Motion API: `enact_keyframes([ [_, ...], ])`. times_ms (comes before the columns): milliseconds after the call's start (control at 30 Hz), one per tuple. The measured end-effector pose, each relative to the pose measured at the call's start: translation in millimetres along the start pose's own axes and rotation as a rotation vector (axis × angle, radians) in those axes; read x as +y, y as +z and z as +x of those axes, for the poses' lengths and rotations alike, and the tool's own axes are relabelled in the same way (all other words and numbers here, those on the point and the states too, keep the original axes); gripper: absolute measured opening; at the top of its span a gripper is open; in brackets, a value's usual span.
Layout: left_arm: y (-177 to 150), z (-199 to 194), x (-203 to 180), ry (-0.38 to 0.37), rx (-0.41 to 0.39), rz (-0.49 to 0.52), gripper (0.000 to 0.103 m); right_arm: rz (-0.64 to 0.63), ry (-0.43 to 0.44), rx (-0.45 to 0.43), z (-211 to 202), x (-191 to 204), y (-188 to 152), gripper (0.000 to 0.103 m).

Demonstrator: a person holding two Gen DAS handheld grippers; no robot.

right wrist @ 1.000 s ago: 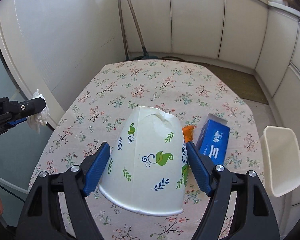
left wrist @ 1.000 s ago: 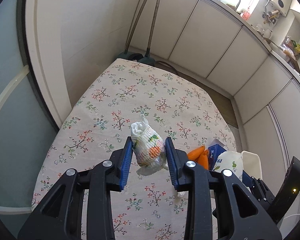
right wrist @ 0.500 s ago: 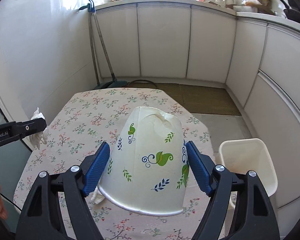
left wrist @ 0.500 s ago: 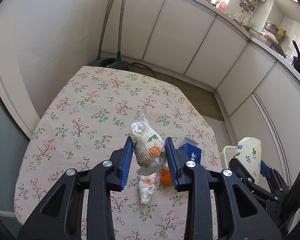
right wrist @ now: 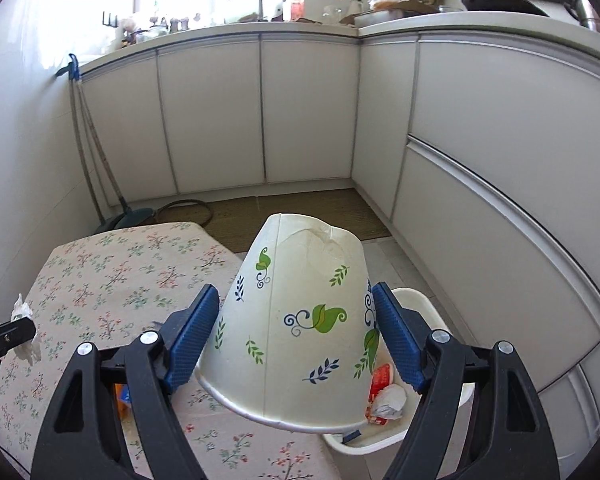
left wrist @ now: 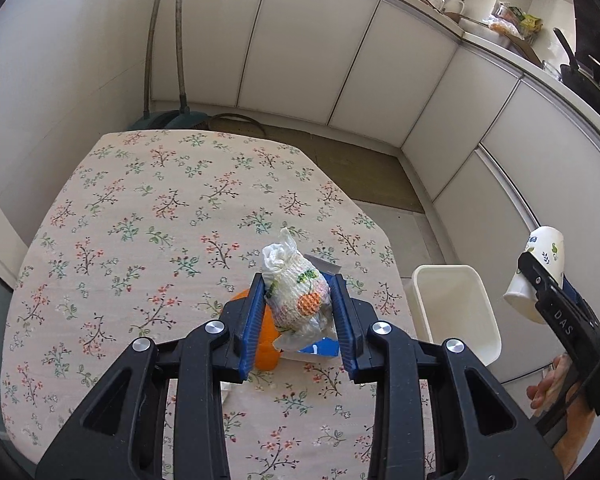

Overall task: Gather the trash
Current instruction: 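Carry the paper cup into the white bin and open the right tool while the left holds the bag, then lower the knitted bag into the white bin and open the left tool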

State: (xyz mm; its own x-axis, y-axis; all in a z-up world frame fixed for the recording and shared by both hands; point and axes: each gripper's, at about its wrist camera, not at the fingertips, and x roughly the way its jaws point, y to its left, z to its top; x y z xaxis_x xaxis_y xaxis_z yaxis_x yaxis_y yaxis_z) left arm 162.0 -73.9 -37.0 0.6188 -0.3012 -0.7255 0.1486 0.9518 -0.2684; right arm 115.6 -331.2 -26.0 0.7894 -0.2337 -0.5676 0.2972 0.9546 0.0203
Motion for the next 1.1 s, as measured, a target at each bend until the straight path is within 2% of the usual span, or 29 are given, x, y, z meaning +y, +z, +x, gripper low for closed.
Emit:
enact_keyframes([
  [233, -4.1, 15.3, -35.3, -0.037, 0.012, 0.036, 0.031, 0.109, -0.171, -0.014, 22.2, -56.9, 2.3, 0.082],
  [333, -4.9, 22.6, -53.2, -0.062, 0.015, 0.054, 0.031, 0.133, -0.222, -0.019, 24.0, -76.9, 5.0, 0.093],
  [433, -5.4, 30.3, -74.0, -0.091, 0.018, 0.074, 0.031, 0.169, -0.254, -0.029, 18.9, -96.1, 6.0, 0.096],
  [667, -8.7, 52.8, -135.5, -0.155, 0.03, 0.155, 0.031, 0.232, -0.312, -0.017, 7.7, -139.6, 6.8, 0.096],
  [900, -11.7, 84.9, -202.4, -0.212, 0.076, 0.226, 0.031, 0.298, -0.363, -0.003, -6.3, -183.3, 7.8, 0.096],
  [1100, -16.0, 109.4, -241.9, -0.246, 0.123, 0.254, 0.032, 0.369, -0.409, 0.029, -10.8, -222.9, -0.7, 0.096],
])
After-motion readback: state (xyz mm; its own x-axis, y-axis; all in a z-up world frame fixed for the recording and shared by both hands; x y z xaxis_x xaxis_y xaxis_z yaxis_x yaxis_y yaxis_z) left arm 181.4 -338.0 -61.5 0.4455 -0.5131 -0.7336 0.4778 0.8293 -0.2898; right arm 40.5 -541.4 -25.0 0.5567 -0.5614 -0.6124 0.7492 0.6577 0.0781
